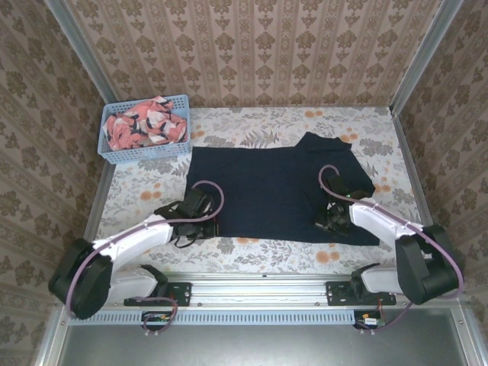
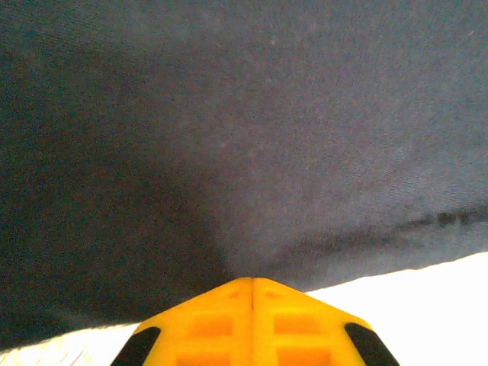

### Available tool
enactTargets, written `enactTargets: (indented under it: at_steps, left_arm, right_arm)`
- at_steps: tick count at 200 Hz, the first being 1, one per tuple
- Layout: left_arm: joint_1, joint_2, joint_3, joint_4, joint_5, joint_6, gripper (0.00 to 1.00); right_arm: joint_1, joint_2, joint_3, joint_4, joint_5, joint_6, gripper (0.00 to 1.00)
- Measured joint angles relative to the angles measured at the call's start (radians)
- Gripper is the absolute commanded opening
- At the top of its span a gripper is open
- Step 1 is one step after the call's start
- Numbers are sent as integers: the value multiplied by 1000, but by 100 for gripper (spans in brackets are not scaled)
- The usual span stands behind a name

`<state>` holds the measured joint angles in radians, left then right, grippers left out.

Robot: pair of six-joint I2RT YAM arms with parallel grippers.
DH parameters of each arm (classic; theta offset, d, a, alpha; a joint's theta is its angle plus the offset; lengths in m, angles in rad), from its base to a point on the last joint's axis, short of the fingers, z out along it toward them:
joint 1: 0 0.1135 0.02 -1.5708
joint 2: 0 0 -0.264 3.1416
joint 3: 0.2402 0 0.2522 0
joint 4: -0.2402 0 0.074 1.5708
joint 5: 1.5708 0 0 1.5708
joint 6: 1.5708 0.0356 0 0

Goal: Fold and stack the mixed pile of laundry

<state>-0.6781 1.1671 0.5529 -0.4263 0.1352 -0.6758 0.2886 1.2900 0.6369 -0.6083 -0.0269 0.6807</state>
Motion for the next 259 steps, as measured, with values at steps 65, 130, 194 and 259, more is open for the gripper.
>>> enactTargets:
  at_steps: [65,130,194,259]
  left_arm:
    - [116,115,274,28,-57,61,54]
    - [156,570,729,193,23,166,58]
    - [185,628,746,211,52,195,60]
    - [262,571,568,197,52,194,61]
  right_arm:
    - [-121,132,428,-84,-11,-139,31]
    - [-354,570,901,-17,-53,-251,42]
    - [-356,1050,1452,-50,-86,-268,47]
    - [-383,1242,1718,-194,-21,-256,42]
